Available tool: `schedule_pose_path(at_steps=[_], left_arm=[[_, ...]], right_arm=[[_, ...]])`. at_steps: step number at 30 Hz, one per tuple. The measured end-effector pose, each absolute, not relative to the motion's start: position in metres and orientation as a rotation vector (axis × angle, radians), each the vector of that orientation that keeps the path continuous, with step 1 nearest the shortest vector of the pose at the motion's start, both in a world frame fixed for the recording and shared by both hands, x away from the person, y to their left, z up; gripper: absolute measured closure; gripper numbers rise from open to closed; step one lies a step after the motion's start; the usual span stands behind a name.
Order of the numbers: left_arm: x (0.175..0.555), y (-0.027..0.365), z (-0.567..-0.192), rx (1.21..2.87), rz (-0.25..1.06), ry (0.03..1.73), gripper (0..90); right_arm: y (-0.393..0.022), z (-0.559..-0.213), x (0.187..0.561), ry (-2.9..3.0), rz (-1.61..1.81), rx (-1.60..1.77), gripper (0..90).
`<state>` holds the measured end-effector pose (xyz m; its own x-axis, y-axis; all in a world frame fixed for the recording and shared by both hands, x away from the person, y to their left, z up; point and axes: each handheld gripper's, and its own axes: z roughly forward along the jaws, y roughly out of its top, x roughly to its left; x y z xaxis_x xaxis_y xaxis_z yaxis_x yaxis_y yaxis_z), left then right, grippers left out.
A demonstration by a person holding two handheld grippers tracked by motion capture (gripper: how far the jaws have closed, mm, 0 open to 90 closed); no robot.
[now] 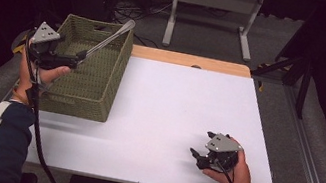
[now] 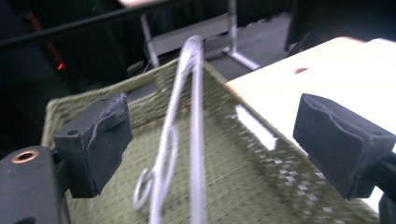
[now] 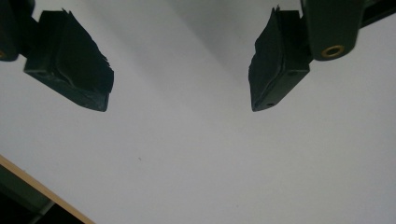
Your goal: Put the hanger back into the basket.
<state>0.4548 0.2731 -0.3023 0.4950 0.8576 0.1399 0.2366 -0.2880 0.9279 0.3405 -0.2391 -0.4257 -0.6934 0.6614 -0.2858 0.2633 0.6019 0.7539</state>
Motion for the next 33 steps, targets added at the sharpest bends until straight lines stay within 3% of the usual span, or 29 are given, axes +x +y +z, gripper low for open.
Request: schedule_pose_path(at_steps=[10,20,33], left_arm=[[0.416,0.229,-0.306,1.795,0.777,0.706,10.5],[0.384,0.188,-0.336,1.819,0.737,0.533,8.8],[0.369,0.178,-0.370,1.827,0.704,0.472,6.2]], right_arm=[[-0.244,-0.419,0.340,2.188,1.042,0.798,18.8],[-0.249,-0.417,0.340,2.158,1.098,0.838,17.2],[-0.248,-0.420,0.339,2.111,1.126,0.810,16.2]])
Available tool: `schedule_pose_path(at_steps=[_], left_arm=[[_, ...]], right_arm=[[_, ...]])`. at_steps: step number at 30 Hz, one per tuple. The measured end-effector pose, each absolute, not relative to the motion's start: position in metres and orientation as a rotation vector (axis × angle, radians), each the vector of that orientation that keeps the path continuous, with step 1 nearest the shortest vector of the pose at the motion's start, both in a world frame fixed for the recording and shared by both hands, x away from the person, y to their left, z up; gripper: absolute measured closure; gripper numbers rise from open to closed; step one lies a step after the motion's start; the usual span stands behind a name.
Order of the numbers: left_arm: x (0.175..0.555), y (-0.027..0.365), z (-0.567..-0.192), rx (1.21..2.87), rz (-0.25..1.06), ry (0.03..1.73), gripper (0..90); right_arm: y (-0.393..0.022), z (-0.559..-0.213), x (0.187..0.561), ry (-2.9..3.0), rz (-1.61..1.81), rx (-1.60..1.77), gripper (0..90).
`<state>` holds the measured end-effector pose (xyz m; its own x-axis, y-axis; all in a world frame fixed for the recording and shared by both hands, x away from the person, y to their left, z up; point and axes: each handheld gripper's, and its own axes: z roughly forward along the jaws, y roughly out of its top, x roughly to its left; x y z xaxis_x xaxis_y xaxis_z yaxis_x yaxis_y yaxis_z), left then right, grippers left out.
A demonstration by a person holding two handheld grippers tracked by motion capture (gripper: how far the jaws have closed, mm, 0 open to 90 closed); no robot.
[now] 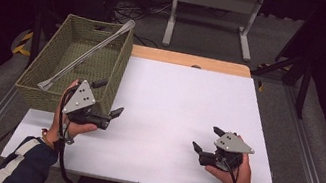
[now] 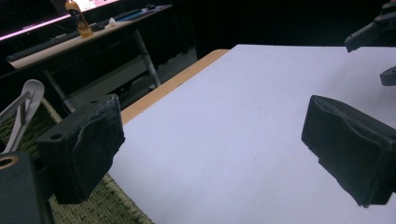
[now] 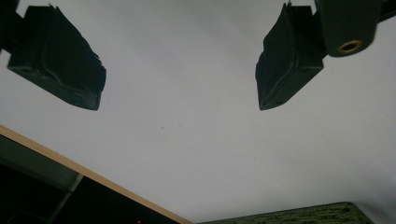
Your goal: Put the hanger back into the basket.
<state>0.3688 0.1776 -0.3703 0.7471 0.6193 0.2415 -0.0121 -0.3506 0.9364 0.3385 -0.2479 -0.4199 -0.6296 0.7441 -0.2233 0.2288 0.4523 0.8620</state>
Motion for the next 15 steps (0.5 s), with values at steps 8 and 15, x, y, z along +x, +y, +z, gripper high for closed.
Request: schedule_pose_path(at_steps=[8,15], left_arm=[[0.361,0.180,-0.387,1.849,0.707,0.469,5.9],[0.356,0.183,-0.403,1.866,0.700,0.469,6.7]], right_arm=[[-0.248,-0.421,0.338,2.097,1.151,0.806,15.9],[-0.250,-0.420,0.337,2.065,1.171,0.819,15.0]])
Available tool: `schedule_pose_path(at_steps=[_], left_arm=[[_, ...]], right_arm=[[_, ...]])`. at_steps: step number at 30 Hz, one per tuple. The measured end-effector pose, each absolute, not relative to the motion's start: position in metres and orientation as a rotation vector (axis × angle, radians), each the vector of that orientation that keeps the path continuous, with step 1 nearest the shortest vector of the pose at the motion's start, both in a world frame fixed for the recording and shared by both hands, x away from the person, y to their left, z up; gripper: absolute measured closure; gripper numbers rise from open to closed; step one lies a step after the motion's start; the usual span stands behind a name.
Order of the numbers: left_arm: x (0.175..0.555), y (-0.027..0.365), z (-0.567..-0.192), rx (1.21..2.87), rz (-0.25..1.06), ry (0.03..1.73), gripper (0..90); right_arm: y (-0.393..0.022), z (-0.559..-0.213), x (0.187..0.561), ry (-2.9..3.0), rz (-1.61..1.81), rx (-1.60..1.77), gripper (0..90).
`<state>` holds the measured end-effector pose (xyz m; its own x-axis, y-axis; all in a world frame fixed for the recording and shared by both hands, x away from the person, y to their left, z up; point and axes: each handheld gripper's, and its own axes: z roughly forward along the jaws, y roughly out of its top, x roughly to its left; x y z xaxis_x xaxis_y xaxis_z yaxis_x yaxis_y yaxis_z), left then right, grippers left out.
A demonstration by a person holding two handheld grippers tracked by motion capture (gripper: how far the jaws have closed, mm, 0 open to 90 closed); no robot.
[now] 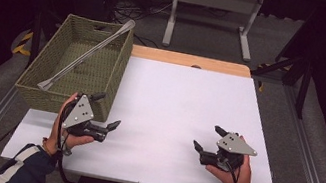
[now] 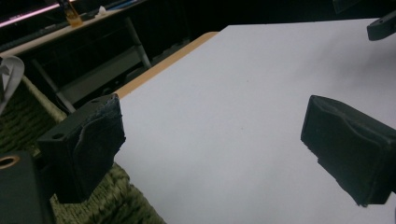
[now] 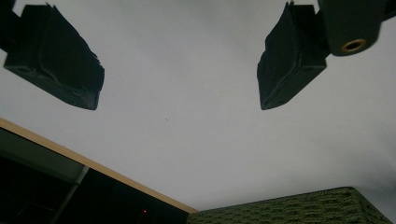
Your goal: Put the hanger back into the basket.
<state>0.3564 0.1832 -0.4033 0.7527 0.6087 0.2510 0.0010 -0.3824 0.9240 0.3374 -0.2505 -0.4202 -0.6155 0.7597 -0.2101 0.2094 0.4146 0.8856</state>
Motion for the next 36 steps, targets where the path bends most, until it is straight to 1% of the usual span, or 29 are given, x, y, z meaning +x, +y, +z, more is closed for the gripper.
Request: schedule_pose_path(at_steps=[6,12,19,25,36], left_arm=[[0.354,0.189,-0.415,1.885,0.690,0.491,7.1],[0.347,0.194,-0.416,1.872,0.713,0.480,7.8],[0.335,0.195,-0.421,1.902,0.676,0.461,7.7],[0.333,0.193,-0.431,1.908,0.618,0.504,7.1],[0.332,0.192,-0.438,1.927,0.594,0.515,6.5]], right_arm=[[-0.251,-0.419,0.335,2.036,1.179,0.817,13.6],[-0.250,-0.420,0.334,2.038,1.172,0.807,13.5],[-0.249,-0.420,0.333,2.033,1.170,0.799,13.2],[-0.248,-0.421,0.330,2.033,1.168,0.784,13.2],[-0.243,-0.420,0.326,2.029,1.158,0.740,13.3]])
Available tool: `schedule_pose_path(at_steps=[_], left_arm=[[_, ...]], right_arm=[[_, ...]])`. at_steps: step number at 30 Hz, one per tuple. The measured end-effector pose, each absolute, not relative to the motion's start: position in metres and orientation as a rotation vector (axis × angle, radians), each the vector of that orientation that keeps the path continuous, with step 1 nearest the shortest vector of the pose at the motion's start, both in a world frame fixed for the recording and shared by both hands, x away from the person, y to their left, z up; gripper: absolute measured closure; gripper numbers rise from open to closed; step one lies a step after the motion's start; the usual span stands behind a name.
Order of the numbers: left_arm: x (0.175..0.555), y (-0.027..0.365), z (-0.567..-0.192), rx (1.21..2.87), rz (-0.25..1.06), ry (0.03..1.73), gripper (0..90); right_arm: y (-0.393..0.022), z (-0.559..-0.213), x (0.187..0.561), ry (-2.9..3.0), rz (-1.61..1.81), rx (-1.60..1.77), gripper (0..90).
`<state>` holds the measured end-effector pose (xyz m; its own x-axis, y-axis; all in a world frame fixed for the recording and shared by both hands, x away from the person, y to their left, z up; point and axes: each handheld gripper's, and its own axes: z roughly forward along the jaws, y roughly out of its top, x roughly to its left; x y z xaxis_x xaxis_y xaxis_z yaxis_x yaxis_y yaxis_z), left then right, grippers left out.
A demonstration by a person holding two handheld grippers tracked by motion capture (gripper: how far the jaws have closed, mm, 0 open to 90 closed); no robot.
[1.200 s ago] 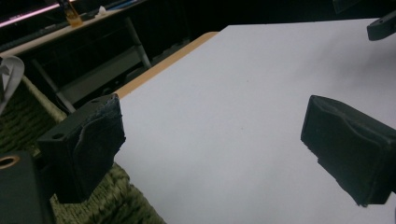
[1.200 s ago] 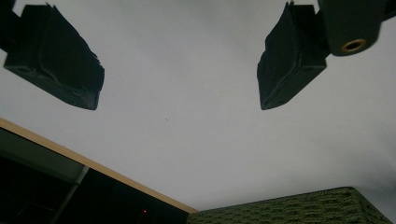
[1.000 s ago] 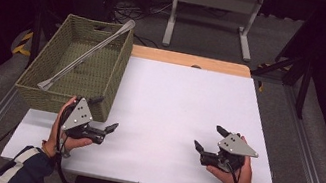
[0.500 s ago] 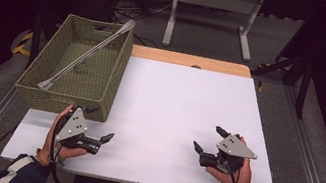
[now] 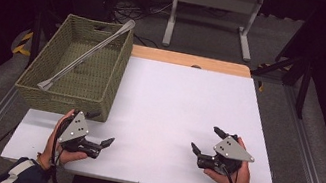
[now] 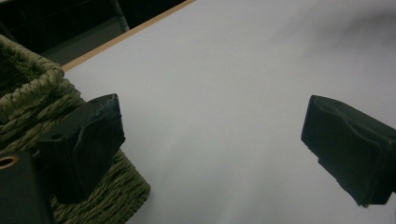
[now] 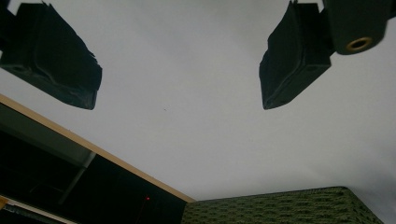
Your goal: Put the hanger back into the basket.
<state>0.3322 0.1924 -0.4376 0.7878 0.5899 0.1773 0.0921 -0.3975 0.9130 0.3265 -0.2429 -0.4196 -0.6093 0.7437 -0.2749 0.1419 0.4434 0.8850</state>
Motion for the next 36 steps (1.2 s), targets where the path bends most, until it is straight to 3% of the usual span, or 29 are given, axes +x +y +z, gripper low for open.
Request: schedule_pose_path(at_steps=[36], left_arm=[[0.3328,0.1845,-0.4388,1.965,0.558,0.476,6.8]], right_arm=[[-0.2412,-0.4186,0.3249,2.018,1.159,0.718,14.2]])
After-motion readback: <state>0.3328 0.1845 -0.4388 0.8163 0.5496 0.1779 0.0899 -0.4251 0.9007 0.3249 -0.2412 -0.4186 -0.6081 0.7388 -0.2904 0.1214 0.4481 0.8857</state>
